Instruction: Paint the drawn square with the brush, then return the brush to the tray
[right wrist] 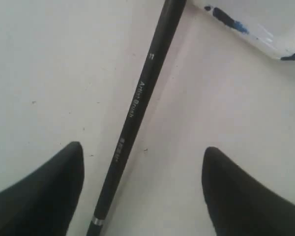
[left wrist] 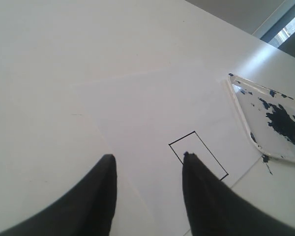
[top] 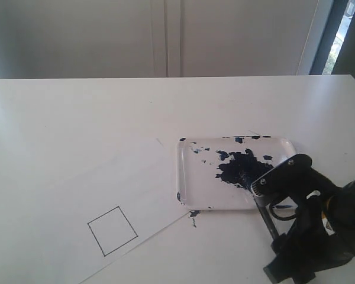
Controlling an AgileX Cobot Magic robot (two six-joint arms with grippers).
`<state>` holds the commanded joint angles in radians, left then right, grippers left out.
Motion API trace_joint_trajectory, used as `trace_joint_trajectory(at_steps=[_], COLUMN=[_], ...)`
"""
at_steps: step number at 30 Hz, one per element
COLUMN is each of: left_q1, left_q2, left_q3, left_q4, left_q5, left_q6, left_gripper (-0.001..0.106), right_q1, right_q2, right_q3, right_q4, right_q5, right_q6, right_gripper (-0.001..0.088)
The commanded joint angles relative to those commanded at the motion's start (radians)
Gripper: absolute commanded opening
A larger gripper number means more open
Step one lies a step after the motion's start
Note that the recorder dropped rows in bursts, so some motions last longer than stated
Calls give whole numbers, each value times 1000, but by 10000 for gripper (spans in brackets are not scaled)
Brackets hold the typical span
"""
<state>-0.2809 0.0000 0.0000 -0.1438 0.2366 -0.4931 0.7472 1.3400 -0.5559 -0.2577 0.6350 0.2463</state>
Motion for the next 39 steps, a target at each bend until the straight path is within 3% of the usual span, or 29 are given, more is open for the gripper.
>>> trace_joint_trajectory(at_steps=[5,17,21,28,30,34,39], left_q1=[0,0,0,0,0,0,0], left_q2=[0,0,0,0,0,0,0], left_q3=[0,0,0,0,0,0,0], left_q4=[0,0,0,0,0,0,0], left_q5=[0,0,0,0,0,0,0], left_q6=[0,0,0,0,0,0,0], left_gripper=[479,479,479,479,479,479,479], right_q1=[0,0,0,0,0,0,0], right_q2=[56,158,177,177,171,122,28], right_q3=[0,0,0,-2,-2,-12,-77], right_q4=[2,15,44,44,44,44,12], right_q5=[-7,-20,-19,-21,-21,-10,106], right_q6=[2,22,27,52,52,46,46], right_gripper=[554,547,420,57,-2,0,0])
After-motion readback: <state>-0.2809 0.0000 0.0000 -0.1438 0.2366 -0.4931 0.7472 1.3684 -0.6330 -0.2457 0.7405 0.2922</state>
